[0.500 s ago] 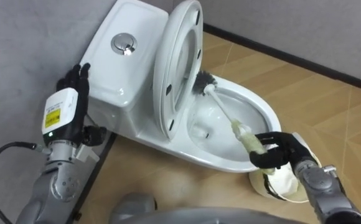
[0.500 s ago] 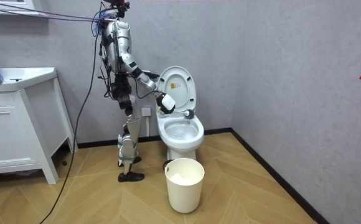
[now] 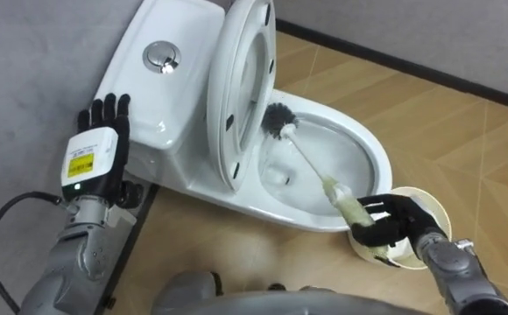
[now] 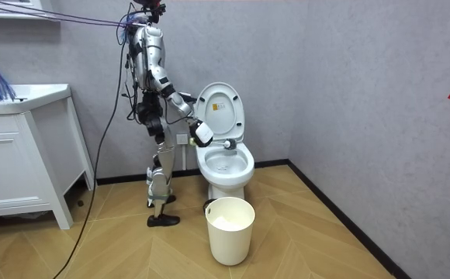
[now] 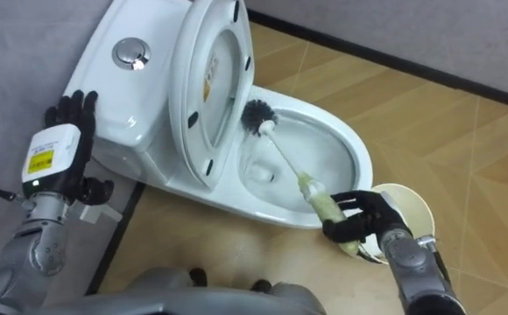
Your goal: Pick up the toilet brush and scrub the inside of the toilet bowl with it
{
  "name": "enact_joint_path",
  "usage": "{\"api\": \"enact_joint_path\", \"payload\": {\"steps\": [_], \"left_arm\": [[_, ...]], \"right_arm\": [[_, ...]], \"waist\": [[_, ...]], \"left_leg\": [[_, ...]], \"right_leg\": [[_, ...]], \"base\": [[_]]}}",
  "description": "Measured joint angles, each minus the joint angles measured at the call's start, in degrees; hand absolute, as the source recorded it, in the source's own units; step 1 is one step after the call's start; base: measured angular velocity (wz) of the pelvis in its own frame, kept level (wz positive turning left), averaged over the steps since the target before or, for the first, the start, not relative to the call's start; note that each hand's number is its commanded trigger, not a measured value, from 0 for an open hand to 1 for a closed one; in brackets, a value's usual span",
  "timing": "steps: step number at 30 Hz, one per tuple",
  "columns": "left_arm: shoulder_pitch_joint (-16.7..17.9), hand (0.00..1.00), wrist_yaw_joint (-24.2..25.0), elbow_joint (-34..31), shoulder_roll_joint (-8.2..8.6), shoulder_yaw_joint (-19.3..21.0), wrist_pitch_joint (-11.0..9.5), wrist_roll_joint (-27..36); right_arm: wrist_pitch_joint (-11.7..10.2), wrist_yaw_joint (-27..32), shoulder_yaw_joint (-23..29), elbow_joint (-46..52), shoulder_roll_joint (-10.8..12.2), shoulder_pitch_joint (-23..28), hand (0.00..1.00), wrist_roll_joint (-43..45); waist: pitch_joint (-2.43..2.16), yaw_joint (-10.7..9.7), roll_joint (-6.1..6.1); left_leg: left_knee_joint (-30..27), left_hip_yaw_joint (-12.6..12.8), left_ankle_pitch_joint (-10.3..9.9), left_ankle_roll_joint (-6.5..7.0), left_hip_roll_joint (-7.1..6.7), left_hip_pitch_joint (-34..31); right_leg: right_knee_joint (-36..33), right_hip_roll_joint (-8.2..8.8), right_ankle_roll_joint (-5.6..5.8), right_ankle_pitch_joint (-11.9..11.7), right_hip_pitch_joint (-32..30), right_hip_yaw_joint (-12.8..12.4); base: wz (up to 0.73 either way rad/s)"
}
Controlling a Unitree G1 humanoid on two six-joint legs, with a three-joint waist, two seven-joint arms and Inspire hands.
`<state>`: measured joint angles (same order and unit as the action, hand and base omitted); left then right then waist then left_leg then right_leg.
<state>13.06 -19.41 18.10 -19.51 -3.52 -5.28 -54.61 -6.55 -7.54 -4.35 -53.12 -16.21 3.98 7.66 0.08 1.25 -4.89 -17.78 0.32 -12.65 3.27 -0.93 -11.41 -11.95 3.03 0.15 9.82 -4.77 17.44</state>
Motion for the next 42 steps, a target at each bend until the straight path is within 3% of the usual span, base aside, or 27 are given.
{"api": "enact_joint_path", "payload": {"steps": [4,8,13,16,22,29,32,35,38,40,42], "left_arm": [[-0.5,0.00,-0.3,0.2,-0.07,0.0,0.4,-0.2],[-1.8,0.00,-0.3,0.3,-0.16,-0.3,1.2,-0.1],[-3.9,0.00,-1.6,1.1,-0.26,0.1,2.4,-1.4],[-6.3,0.00,-2.6,1.7,-1.25,-0.5,2.4,-2.4],[-8.2,0.00,-5.0,3.6,-1.73,-0.8,2.5,-2.5],[-10.4,0.00,-5.6,4.2,-2.24,-1.9,2.5,-2.4],[-14.2,0.00,-6.5,6.1,-4.74,-4.8,2.3,-2.3],[-19.1,0.00,-7.1,9.1,-6.31,-7.4,1.6,-0.2],[-25.2,0.00,-7.3,12.2,-6.72,-11.2,0.7,1.2],[-28.7,0.00,-7.3,13.9,-6.71,-13.5,0.4,2.3],[-32.1,0.00,-7.2,14.2,-7.03,-16.0,0.1,2.9]], "right_arm": [[0.0,-0.1,0.0,0.0,-0.2,1.4,1.00,0.5],[1.8,0.1,-1.1,-2.1,-0.6,2.7,1.00,3.5],[1.1,1.5,-1.1,-1.7,-1.8,4.3,1.00,3.8],[1.0,2.1,-1.2,-1.6,-1.8,4.4,1.00,3.7],[0.8,2.5,-1.2,-1.8,-1.9,4.7,1.00,3.4],[0.4,5.4,-1.6,0.9,-2.4,5.7,1.00,6.3],[0.5,7.3,-4.5,0.5,-3.9,1.9,1.00,7.2],[1.5,9.6,-8.6,-1.3,-5.0,-5.5,1.00,11.4],[2.3,11.4,-12.9,-3.5,-6.4,-13.6,1.00,18.4],[3.0,12.5,-14.8,-5.3,-6.7,-18.2,1.00,21.4],[3.8,13.5,-18.6,-6.2,-8.3,-23.9,1.00,24.3]], "waist": [[0.10,-0.3,0.37],[0.16,-0.5,0.51],[0.27,-1.1,0.29],[0.65,-1.3,-0.40],[0.47,-2.6,-0.81],[0.57,-2.7,-0.53],[0.91,-2.6,0.14],[1.57,-1.9,1.16],[2.14,0.3,2.03],[2.29,1.0,2.04],[2.81,2.5,1.56]], "left_leg": [[0.0,0.7,0.1,-0.01,0.12,-0.5],[-0.2,0.8,0.2,0.03,0.11,-1.0],[0.1,2.0,0.4,0.20,0.19,-1.8],[-0.3,2.0,0.4,0.19,0.25,-2.5],[-0.3,2.0,0.4,0.21,0.23,-2.9],[-1.8,1.4,0.4,0.22,0.23,-5.5],[-4.0,0.2,0.4,0.23,0.47,-9.4],[-6.3,-0.6,0.5,0.25,0.76,-12.8],[-8.7,-1.2,0.7,0.25,0.96,-16.6],[-9.0,-2.2,1.4,0.24,0.33,-18.4],[-9.9,-2.5,2.0,0.28,0.12,-20.8]], "right_leg": [[-0.8,0.10,0.00,0.0,-1.3,-0.1],[-0.9,0.15,-0.01,0.0,-1.7,-0.4],[-1.8,0.13,-0.03,0.0,-3.8,-2.7],[-1.8,0.05,-0.08,-0.1,-4.5,-3.0],[-1.7,0.05,-0.05,-0.1,-5.0,-3.1],[-2.2,0.08,-0.05,-0.1,-6.6,-2.6],[-2.9,-0.07,-0.46,-0.5,-9.3,-1.5],[-5.1,0.05,-0.74,-0.8,-12.2,-0.2],[-7.3,0.68,-1.08,-0.9,-15.6,1.5],[-9.0,1.43,-1.49,-0.6,-17.4,2.4],[-10.8,2.03,-1.68,-0.3,-20.0,3.2]], "base": [[-0.05],[-0.02],[-0.16],[-0.02],[0.00],[0.06],[0.15],[0.08],[0.09],[0.25],[0.15]]}}
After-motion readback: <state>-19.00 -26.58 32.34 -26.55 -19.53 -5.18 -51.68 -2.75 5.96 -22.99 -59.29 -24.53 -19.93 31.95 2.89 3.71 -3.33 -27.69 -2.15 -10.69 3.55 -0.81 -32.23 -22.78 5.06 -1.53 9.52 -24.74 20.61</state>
